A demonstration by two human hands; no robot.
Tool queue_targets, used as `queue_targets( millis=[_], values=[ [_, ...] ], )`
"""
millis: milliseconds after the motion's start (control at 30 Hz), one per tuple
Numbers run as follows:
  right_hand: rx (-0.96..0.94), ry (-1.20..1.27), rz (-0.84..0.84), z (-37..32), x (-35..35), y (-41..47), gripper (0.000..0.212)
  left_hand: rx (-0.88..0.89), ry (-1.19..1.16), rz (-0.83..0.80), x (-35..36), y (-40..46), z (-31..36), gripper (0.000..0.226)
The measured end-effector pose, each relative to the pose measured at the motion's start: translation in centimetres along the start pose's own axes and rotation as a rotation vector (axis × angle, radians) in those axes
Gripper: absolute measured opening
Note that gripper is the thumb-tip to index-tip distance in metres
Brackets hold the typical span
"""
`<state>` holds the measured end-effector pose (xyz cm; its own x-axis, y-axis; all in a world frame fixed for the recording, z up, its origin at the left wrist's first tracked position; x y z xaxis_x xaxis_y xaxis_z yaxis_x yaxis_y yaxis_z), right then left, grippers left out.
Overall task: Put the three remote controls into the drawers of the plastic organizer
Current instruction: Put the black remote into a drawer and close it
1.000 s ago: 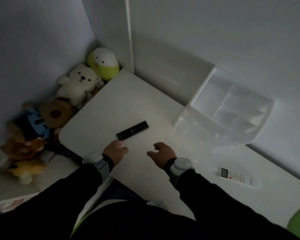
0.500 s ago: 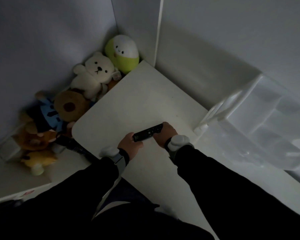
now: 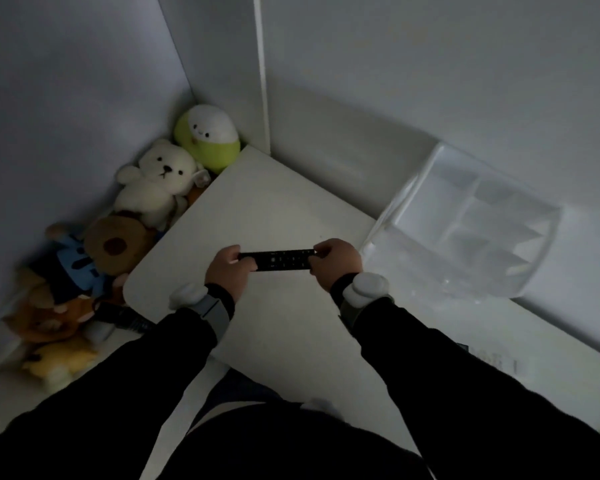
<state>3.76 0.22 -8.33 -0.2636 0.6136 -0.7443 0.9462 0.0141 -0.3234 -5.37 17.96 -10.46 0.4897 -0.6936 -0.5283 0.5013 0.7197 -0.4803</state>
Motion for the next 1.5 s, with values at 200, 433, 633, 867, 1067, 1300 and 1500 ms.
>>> queue_targets(
  millis=[200, 433, 633, 867, 1067, 1300, 1500],
  values=[
    [0.152, 0.479, 0.131, 4.1, -6.4, -1.3, 0.014, 0.142, -0.053, 0.044, 2.2, -2.5, 3.4, 0.025],
    [0.31, 0.853, 0.185, 10.7, -12.6, -3.7, 0.025, 0.28, -0.07, -0.086, 7.9, -8.4, 6.8, 0.03],
    [0.415, 0.985, 0.266, 15.9, -15.2, -5.4, 0.023, 0.379, 0.06, -0.22, 11.9, -11.7, 7.9, 0.031],
    [0.473, 0.887, 0.308, 18.9, -14.3, -5.3, 0.022, 0.371, 0.198, -0.199, 12.3, -11.7, 6.0, 0.038],
    [0.497, 0.725, 0.258, 18.4, -12.3, -4.4, 0.018, 0.376, 0.284, -0.233, 11.3, -11.0, 4.5, 0.041],
    [0.337, 0.112, 0.144, 16.8, -11.5, -3.6, 0.022, 0.425, 0.361, -0.289, 11.0, -10.9, 4.1, 0.044],
    [0.352, -0.028, 0.067, 15.7, -12.1, -3.0, 0.03, 0.427, 0.38, -0.286, 11.5, -10.8, 4.2, 0.043]
  ],
)
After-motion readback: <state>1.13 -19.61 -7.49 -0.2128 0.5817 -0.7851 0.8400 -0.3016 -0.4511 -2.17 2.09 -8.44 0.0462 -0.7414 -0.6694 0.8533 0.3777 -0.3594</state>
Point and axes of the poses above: each hand's wrist, its own y-axis towards the middle knuckle, its own x-axis out of the palm, z = x × y, the point moved 2 cm from there along y, towards the middle knuckle, and after that the axes turned 14 degrees about z, right-handed, at the moved point
